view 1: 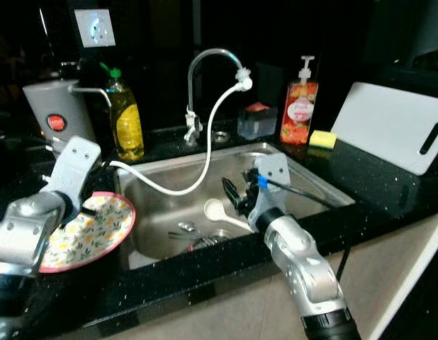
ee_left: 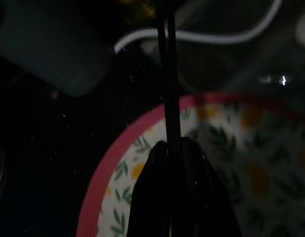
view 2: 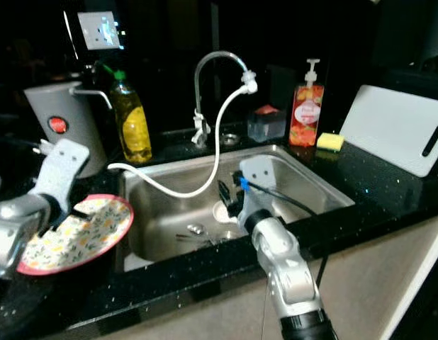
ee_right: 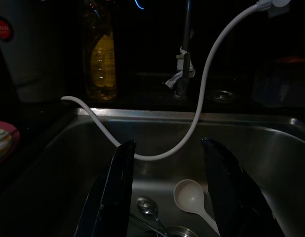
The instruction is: Kitchen organization
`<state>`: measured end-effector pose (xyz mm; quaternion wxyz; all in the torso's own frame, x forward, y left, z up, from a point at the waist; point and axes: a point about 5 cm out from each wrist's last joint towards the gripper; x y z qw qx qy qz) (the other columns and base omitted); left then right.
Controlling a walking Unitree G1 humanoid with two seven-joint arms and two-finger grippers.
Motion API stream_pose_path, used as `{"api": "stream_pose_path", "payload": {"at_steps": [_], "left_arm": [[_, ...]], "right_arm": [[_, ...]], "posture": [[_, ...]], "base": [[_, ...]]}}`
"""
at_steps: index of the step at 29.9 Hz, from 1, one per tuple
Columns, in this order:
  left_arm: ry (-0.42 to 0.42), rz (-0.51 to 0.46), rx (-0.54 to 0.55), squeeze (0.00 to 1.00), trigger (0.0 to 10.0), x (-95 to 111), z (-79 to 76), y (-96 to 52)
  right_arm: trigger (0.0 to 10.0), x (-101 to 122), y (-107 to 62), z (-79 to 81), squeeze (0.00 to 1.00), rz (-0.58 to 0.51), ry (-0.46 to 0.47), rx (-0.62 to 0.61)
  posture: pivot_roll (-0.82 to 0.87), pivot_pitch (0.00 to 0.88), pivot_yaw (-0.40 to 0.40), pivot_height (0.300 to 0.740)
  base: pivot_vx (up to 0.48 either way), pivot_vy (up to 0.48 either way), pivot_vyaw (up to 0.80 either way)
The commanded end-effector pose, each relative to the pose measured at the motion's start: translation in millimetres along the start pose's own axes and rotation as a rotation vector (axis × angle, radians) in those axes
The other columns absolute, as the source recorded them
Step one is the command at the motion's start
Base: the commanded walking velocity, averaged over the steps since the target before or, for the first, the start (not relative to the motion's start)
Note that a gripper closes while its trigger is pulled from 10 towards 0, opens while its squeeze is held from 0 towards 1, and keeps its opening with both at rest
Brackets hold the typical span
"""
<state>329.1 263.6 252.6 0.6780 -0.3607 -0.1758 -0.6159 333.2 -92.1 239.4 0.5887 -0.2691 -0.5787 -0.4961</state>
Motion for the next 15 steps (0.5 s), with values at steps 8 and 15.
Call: {"api": "stream_pose_path", "payload": {"at_steps": [8,15], "left_arm": [[0.261,0.04,-0.12,0.0,10.0,-8,-25.9,-3.5],[0.194,0.023,-0.133,1.0,10.0,-6,-30.5,2.0]], "right_arm": [[10.0,-1,-1.2,0.6,0.0,-0.004,0.009,-0.004],[10.0,1,-1.4,-0.1,0.0,-0.007,0.004,-0.004]], "posture": [[0.0,0.0,0.064,0.74],[-0.01,0.0,0.067,0.74]], "base": [[0.0,0.0,0.0],[0.0,0.0,0.0]]}}
Point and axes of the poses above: a point about 5 cm out from each wrist's last joint towards the gripper, its own y axis pointing out of the wrist towards the gripper, its own x axis along the axis of the wrist's last joint, z = x × y, and after that the axes turned 15 degrees about y, right-handed
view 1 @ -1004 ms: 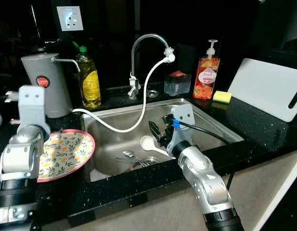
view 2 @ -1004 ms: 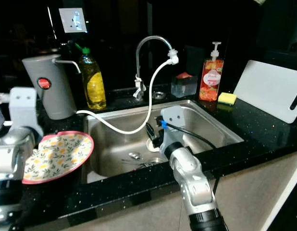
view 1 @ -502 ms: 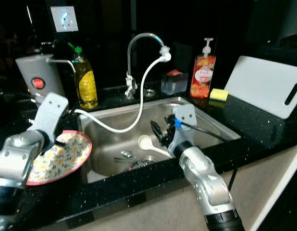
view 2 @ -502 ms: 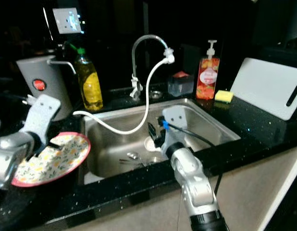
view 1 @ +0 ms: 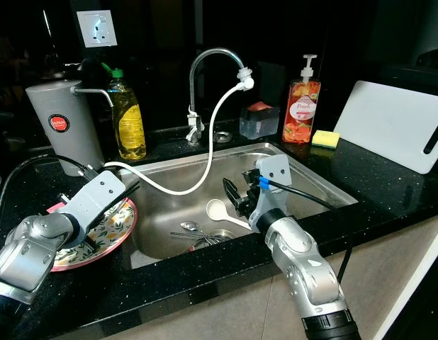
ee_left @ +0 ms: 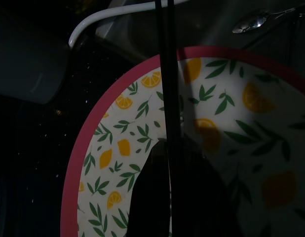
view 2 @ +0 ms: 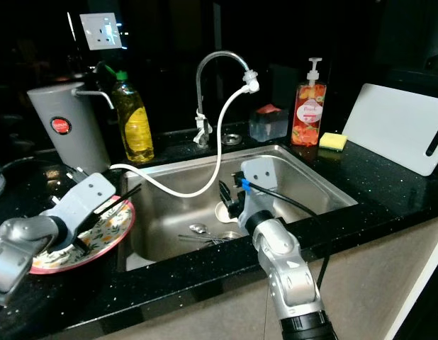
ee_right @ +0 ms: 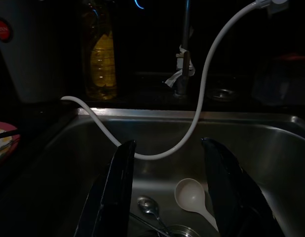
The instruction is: Kitchen organization
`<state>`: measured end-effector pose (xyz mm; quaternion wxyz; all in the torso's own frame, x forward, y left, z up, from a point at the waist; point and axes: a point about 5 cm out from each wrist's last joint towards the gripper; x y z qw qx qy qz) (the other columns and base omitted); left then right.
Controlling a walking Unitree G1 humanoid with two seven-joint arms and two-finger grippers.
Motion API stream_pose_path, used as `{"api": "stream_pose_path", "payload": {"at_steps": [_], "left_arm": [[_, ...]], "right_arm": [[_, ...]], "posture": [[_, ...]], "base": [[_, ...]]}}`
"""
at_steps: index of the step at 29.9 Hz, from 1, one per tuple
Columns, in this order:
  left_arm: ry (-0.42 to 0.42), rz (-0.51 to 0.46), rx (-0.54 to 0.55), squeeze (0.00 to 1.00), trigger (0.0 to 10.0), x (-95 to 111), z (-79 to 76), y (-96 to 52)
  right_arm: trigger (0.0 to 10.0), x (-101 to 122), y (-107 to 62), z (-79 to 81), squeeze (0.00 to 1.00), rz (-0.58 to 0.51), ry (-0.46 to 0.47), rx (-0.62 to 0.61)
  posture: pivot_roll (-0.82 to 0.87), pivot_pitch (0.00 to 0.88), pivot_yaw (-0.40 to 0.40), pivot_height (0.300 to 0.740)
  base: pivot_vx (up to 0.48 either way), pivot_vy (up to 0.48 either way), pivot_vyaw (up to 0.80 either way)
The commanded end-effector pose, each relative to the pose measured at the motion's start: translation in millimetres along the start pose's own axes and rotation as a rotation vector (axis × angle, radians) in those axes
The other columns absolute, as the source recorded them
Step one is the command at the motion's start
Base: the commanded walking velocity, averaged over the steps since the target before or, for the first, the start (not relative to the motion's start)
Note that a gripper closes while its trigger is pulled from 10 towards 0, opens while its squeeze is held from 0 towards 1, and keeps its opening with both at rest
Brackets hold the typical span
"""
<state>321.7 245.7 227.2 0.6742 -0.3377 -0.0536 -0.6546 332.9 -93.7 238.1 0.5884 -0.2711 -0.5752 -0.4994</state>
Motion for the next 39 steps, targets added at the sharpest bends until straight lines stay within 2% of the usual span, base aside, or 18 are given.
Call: {"api": "stream_pose_path", "payload": {"at_steps": [1,5,6,7,8,9,12,16,19,21,24,25,26,28,34,37,39], "left_arm": [[-0.028,-0.002,0.003,1.0,10.0,0,1.1,1.8],[-0.061,-0.025,0.003,1.0,10.0,3,3.5,0.9],[-0.078,-0.042,0.002,0.85,10.0,5,5.1,-0.2],[-0.095,-0.058,0.001,0.1,10.0,8,6.4,-1.0],[-0.14,-0.084,0.001,0.0,10.0,11,8.7,-2.1],[-0.14,-0.084,0.001,0.0,10.0,11,8.7,-2.1],[-0.282,-0.173,0.004,0.0,10.0,19,19.3,-6.8],[-0.434,-0.158,0.007,0.0,10.0,8,31.7,-6.4],[-0.465,-0.144,-0.016,0.0,10.0,3,30.6,-4.7],[-0.502,-0.131,-0.07,0.0,10.0,-4,26.4,-2.0],[-0.504,-0.134,-0.144,0.0,10.0,-8,22.7,0.3],[-0.503,-0.14,-0.159,0.0,10.0,-10,23.2,0.9],[-0.503,-0.14,-0.159,0.0,10.0,-10,23.2,0.9],[-0.5,-0.138,-0.178,0.0,10.0,-16,24.5,1.9],[-0.46,-0.136,-0.236,0.0,10.0,-20,24.0,2.3],[-0.387,-0.148,-0.288,0.0,10.0,-19,22.3,1.9],[-0.378,-0.151,-0.297,0.0,10.0,-19,22.2,2.0]], "right_arm": [[10.0,1,-0.3,1.4,0.0,-0.007,0.001,0.006],[10.0,2,-0.8,1.6,0.0,-0.007,0.001,0.007],[10.0,1,-0.9,1.8,0.0,-0.007,0.001,0.008],[10.0,1,-0.9,2.0,0.0,-0.006,0.001,0.009],[10.0,1,-0.9,2.2,0.0,-0.006,0.001,0.009],[10.0,1,-0.9,2.2,0.0,-0.006,0.001,0.009],[10.0,2,-0.8,2.6,0.0,-0.007,0.001,0.012],[10.0,2,-1.3,8.3,0.0,-0.009,-0.006,0.069],[10.0,2,-2.2,13.1,0.0,-0.004,-0.013,0.11],[10.0,0,-4.5,22.2,0.0,0.013,-0.016,0.185],[10.0,-2,-10.5,37.4,0.0,0.038,-0.025,0.324],[10.0,-2,-14.9,44.7,0.0,0.045,-0.021,0.394],[10.0,-2,-14.9,44.7,0.0,0.045,-0.021,0.394],[10.0,-3,-22.8,55.4,0.0,0.06,-0.011,0.496],[10.0,-7,-28.3,58.1,0.0,0.104,0.016,0.544],[10.0,-8,-36.1,63.1,0.0,0.136,0.041,0.625],[10.0,-9,-37.1,63.5,0.0,0.14,0.045,0.636]], "posture": [[-0.01,0.0,0.067,0.74],[-0.01,0.0,0.067,0.74],[-0.01,0.0,0.067,0.74],[-0.01,0.0,0.067,0.74],[-0.01,0.0,0.066,0.74],[-0.01,0.0,0.066,0.74],[-0.01,0.0,0.064,0.74],[0.0,0.0,0.06,0.74],[0.0,0.0,0.06,0.74],[0.0,0.0,0.06,0.74],[0.0,0.0,0.059,0.74],[0.0,0.0,0.059,0.74],[0.0,0.0,0.059,0.74],[-0.01,0.0,0.067,0.74],[-0.01,0.0,0.065,0.74],[-0.02,0.0,0.066,0.74],[-0.02,0.0,0.066,0.74]], "base": [[0.0,0.0,0.0],[0.0,0.0,0.0],[0.0,0.0,0.0],[0.0,0.0,0.0],[0.0,0.0,0.0],[0.0,0.0,0.0],[0.0,0.0,0.0],[0.0,0.0,0.0],[0.0,0.0,0.0],[0.0,0.0,0.0],[0.0,0.0,0.0],[0.0,0.0,0.0],[0.0,0.0,0.0],[0.0,0.0,0.0],[0.0,0.0,0.0],[0.0,0.0,0.0],[0.0,0.0,0.0]]}}
Point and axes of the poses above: a point about 5 cm out from each wrist's last joint towards the gripper, its own y axis pointing out of the wrist towards the gripper, its own x axis along the axis of the wrist's last joint, z = x × y, and after that the axes turned 15 degrees about y, right-handed
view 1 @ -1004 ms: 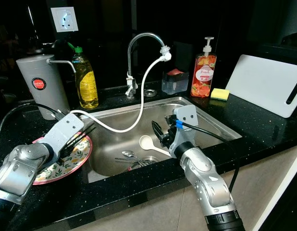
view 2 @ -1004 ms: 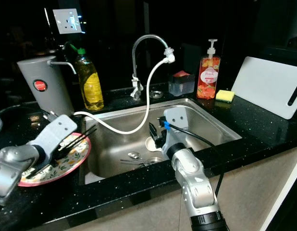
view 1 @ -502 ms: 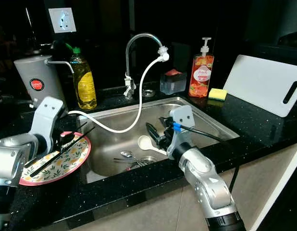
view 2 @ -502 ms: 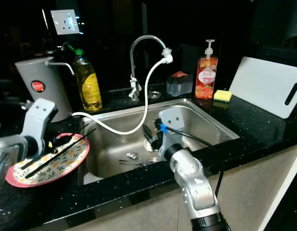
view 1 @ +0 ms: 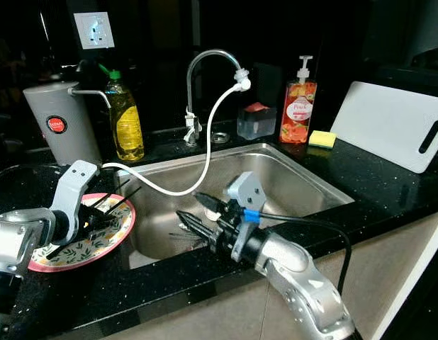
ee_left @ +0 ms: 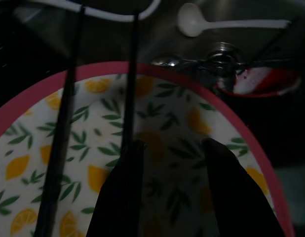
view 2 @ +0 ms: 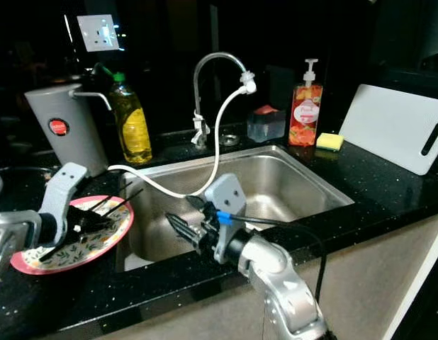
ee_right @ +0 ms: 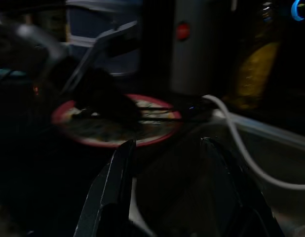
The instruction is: Kitchen organization
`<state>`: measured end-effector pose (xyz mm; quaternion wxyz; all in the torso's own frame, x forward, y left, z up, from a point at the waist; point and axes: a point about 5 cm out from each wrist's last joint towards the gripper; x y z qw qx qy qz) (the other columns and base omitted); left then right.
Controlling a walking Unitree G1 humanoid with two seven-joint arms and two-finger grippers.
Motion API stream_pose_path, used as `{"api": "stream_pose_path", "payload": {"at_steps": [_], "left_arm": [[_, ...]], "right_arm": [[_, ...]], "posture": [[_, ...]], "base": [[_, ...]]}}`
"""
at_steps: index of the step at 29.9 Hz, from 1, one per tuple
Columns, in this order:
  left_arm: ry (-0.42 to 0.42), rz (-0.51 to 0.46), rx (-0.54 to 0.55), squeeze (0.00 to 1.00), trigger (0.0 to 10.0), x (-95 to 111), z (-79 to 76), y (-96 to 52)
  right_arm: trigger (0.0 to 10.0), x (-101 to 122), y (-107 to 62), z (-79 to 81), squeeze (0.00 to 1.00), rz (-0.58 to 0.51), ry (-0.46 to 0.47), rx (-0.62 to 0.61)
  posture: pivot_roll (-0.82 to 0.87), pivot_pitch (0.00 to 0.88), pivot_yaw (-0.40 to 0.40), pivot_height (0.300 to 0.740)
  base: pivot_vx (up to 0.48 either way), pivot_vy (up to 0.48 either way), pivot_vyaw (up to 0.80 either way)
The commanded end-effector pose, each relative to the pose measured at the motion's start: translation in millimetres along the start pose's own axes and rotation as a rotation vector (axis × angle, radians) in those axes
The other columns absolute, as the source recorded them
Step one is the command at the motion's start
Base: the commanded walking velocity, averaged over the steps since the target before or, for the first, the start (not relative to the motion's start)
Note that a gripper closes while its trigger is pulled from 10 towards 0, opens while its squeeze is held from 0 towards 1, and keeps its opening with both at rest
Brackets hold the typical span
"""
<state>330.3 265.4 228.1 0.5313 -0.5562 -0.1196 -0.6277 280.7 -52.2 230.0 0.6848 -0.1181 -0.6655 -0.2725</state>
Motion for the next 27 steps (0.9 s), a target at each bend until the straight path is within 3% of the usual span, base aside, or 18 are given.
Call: {"api": "stream_pose_path", "payload": {"at_steps": [1,7,11,18,27], "left_arm": [[0.033,0.026,0.011,0.0,10.0,0,7.3,-6.7],[0.057,0.039,0.0,0.0,10.0,-1,12.5,-3.6],[0.119,0.098,0.069,0.0,10.0,-10,19.5,-0.8],[0.11,0.112,0.103,0.0,10.0,-13,28.4,-2.1],[0.081,-0.005,0.089,0.0,10.0,2,33.6,-8.0]], "right_arm": [[10.0,2,1.3,7.3,0.0,-0.002,0.006,0.043],[10.0,1,-0.2,4.4,0.0,0.008,-0.002,0.021],[10.0,2,-1.0,3.5,0.0,0.009,0.001,0.011],[10.0,3,-1.2,2.0,0.0,0.003,0.001,-0.001],[10.0,3,-1.6,1.9,0.0,0.001,0.003,-0.008]], "posture": [[-0.02,0.0,0.066,0.74],[-0.02,0.0,0.069,0.74],[-0.03,0.0,0.07,0.74],[-0.03,0.0,0.072,0.74],[-0.03,0.0,0.07,0.74]], "base": [[0.0,0.0,0.0],[0.0,0.0,0.0],[0.0,0.0,0.0],[0.0,0.0,0.0],[0.0,0.0,0.0]]}}
Point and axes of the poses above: a point about 5 cm out from each wrist's last joint towards the gripper, its own y axis pointing out of the wrist towards the gripper, its own x axis along the axis of the wrist's last joint, z = x × y, and after that the axes turned 15 degrees about y, right-handed
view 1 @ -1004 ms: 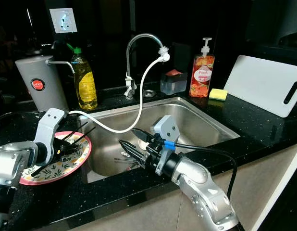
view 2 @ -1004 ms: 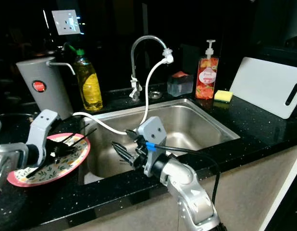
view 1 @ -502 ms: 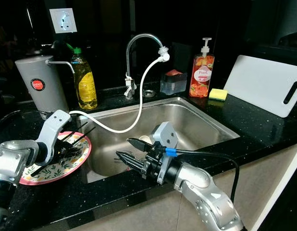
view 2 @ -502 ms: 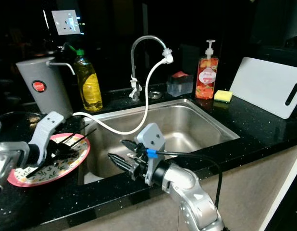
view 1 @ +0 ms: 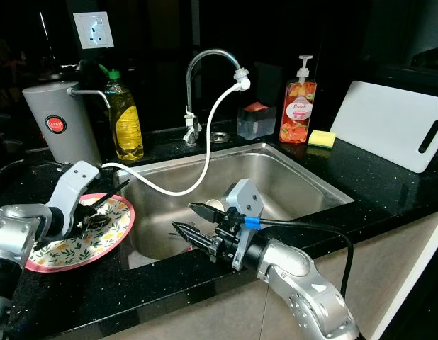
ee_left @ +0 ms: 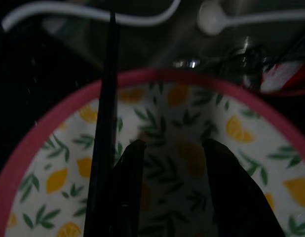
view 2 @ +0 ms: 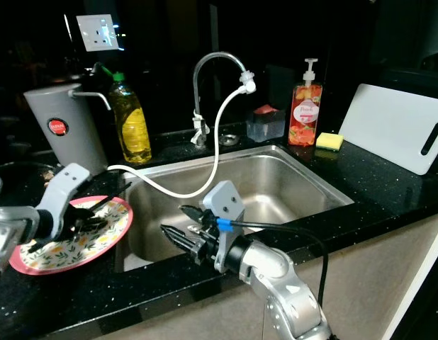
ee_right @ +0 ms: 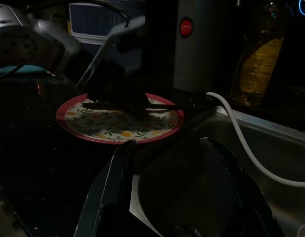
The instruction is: Kitchen organization
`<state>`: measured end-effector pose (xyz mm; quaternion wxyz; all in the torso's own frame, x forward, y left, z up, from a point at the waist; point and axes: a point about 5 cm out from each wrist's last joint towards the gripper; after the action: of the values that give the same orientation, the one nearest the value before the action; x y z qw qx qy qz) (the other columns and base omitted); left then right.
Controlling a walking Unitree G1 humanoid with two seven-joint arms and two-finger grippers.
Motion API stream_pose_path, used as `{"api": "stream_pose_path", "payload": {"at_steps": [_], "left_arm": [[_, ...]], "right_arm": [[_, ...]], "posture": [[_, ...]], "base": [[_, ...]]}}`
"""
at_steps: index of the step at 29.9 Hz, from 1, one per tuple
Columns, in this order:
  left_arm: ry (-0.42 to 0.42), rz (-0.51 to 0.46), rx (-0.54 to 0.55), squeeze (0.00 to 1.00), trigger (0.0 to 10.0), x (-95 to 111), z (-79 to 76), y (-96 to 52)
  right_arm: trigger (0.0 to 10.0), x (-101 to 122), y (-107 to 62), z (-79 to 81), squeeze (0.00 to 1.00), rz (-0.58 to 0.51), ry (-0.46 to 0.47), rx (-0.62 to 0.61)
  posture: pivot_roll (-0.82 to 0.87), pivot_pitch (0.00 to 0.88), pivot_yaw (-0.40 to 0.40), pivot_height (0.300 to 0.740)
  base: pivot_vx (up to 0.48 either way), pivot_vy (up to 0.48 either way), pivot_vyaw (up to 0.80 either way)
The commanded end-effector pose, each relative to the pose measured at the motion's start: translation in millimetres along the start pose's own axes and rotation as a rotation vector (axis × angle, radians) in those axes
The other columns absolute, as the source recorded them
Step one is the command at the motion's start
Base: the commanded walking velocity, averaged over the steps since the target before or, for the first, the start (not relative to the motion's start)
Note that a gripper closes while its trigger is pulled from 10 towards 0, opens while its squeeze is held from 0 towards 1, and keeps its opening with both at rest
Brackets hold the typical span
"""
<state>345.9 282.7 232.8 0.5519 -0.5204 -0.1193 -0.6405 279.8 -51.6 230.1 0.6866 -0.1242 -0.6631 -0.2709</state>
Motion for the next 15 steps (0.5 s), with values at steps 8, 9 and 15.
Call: {"api": "stream_pose_path", "payload": {"at_steps": [8,9,15], "left_arm": [[-0.033,0.03,0.176,0.0,10.0,-1,35.6,-21.9],[-0.033,0.03,0.176,0.0,10.0,-1,35.6,-21.9],[-0.112,0.058,0.179,0.0,10.0,-11,36.2,-21.6]], "right_arm": [[10.0,4,-0.3,0.8,0.0,-0.015,0.003,-0.001],[10.0,4,-0.3,0.8,0.0,-0.015,0.003,-0.001],[10.0,3,-0.1,1.6,0.0,-0.015,0.005,-0.001]], "posture": [[-0.02,0.0,0.069,0.74],[-0.02,0.0,0.069,0.74],[-0.02,0.0,0.069,0.74]], "base": [[0.0,0.0,0.0],[0.0,0.0,0.0],[0.0,0.0,0.0]]}}
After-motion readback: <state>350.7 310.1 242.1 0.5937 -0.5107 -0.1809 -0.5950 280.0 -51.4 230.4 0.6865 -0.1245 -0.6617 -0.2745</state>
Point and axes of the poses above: a point about 5 cm out from each wrist's last joint towards the gripper, its own y axis pointing out of the wrist towards the gripper, its own x axis along the axis of the wrist's last joint, z = x × y, and after that the axes turned 15 degrees about y, right-handed
